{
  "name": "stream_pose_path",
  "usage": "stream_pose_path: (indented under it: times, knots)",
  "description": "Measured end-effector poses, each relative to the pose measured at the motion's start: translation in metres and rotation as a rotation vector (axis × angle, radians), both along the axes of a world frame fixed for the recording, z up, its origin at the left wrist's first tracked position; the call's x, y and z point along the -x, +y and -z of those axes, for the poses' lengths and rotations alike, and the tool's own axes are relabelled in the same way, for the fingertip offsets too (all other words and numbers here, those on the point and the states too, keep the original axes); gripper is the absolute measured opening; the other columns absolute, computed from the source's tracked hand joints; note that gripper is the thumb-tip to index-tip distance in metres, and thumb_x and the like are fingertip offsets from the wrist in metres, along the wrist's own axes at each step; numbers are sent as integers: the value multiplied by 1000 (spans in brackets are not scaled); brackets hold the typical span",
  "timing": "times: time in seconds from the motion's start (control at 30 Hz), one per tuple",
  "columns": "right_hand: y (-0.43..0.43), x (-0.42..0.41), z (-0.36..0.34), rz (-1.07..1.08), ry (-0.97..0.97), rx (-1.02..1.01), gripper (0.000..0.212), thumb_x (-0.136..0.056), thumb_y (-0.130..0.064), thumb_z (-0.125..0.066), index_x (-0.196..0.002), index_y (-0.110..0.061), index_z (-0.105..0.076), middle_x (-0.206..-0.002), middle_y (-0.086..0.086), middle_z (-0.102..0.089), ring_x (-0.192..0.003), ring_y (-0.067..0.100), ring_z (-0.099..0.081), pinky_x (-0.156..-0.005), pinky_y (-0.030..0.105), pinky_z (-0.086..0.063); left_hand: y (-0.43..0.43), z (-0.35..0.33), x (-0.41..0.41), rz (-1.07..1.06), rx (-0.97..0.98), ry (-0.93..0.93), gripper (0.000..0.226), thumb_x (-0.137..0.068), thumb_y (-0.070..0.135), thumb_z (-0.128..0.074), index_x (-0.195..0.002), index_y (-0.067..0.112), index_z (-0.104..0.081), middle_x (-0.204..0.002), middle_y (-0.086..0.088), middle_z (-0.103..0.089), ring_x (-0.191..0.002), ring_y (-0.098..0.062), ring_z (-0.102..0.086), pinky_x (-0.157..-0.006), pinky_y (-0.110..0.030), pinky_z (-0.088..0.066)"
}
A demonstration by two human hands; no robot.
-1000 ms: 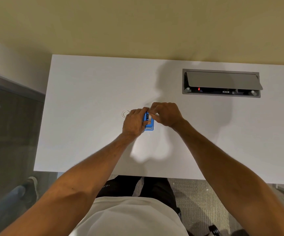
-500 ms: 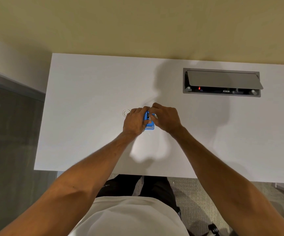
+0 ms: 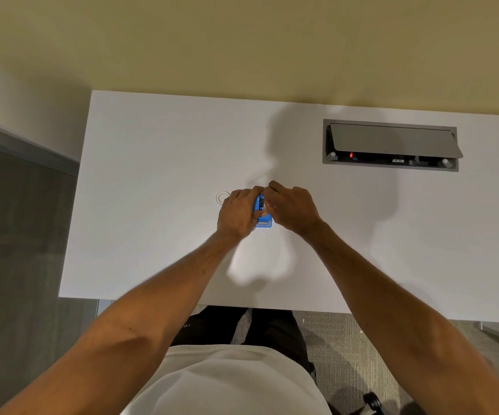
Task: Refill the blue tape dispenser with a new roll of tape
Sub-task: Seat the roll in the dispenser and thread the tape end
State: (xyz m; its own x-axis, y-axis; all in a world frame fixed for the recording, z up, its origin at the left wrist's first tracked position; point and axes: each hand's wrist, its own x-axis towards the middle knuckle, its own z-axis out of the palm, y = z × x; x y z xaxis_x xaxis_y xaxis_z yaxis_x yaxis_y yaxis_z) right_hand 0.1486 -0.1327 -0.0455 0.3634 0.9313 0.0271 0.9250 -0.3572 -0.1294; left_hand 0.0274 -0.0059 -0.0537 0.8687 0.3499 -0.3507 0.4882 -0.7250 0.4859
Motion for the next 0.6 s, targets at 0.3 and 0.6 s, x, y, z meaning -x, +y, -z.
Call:
stream_pose_path:
  times: [0.3, 0.6]
  knots:
    - [6, -4, 2, -69, -93, 187, 28, -97, -38, -64, -101, -10, -63, -88, 4, -65, -52, 16, -56, -53, 27, -51, 1, 3, 1, -7, -6, -11, 56, -102, 48, -60, -147, 16, -52, -134, -6, -68, -126, -28, -62, -113, -39, -49]
    - [-2, -4, 2, 100, 272, 51, 25, -104, -35, -49, -110, -12, -59, -92, 3, -68, -66, 20, -65, -65, 31, -59, 1, 4, 3, -8, 8, -26, 58, -101, 44, -63, -149, 16, -51, -136, -7, -68, -127, -28, -63, -115, -39, -50]
